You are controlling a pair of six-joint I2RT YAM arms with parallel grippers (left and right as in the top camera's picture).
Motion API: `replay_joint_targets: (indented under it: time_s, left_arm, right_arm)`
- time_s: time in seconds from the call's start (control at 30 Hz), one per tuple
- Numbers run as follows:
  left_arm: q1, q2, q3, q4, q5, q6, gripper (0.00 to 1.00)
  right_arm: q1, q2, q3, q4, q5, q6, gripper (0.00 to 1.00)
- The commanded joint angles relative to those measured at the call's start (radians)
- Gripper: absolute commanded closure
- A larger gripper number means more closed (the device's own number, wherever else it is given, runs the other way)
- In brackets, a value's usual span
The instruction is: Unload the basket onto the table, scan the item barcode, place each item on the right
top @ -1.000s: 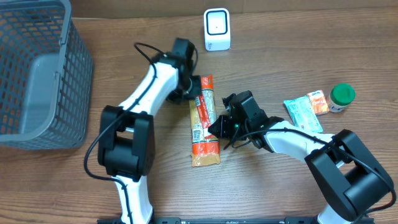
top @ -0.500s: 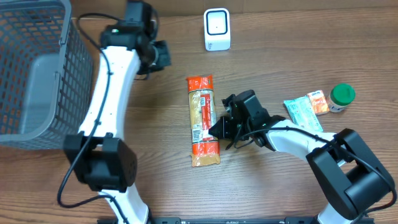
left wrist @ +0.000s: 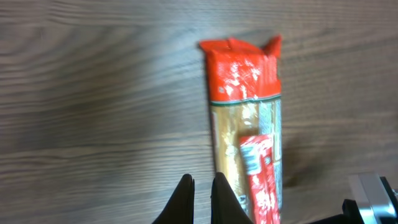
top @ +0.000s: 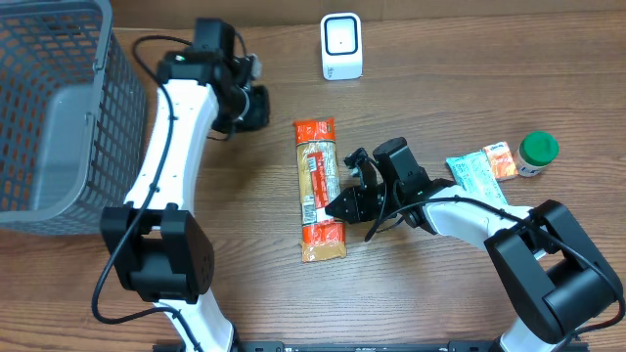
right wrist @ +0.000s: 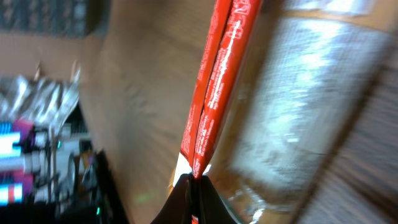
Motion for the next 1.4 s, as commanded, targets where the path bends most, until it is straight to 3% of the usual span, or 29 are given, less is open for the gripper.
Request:
replay_joint_targets:
  time_s: [0.0, 0.2, 0.4, 0.5, 0.6, 0.7, 0.77, 1.17, 1.37]
  left_arm:
    - [-0.005, -0.006, -0.045, 0.023, 0.031, 0.048, 0.96]
    - [0.017, -0.006, -0.058, 0.037, -0.040, 0.046, 0.96]
    - [0.068, -0.006, -0.058, 0.077, -0.072, 0.036, 0.89]
    - [0.097, -0.006, -0.058, 0.105, -0.093, 0.036, 0.80]
    - [0.125, -0.006, -0.058, 0.125, -0.130, 0.036, 0.65]
    - [0.146, -0.006, -0.058, 0.128, -0.192, 0.036, 0.44]
    - [0.158, -0.006, -0.058, 0.127, -0.233, 0.036, 0.00]
    - [0.167, -0.006, -0.058, 0.128, -0.277, 0.037, 0.00]
    - [0.167, -0.006, -0.058, 0.128, -0.277, 0.036, 0.00]
  right_arm:
    - [-0.005, 0.010, 0.016, -0.010, -0.102, -0.114, 0.96]
    - [-0.048, -0.002, 0.036, -0.179, -0.135, -0.288, 0.96]
    - [-0.113, -0.052, 0.171, -0.612, -0.026, -0.624, 0.96]
    - [-0.110, -0.077, 0.262, -0.843, 0.069, -0.806, 0.96]
    - [-0.101, -0.097, 0.331, -0.993, 0.068, -0.962, 0.96]
    - [-0.098, -0.109, 0.365, -1.056, 0.068, -1.019, 0.96]
    - [-0.097, -0.114, 0.383, -1.074, 0.064, -1.042, 0.96]
    - [-0.097, -0.120, 0.600, -1.341, 0.042, -1.307, 0.96]
    - [-0.097, -0.120, 0.608, -1.255, 0.214, -1.281, 0.96]
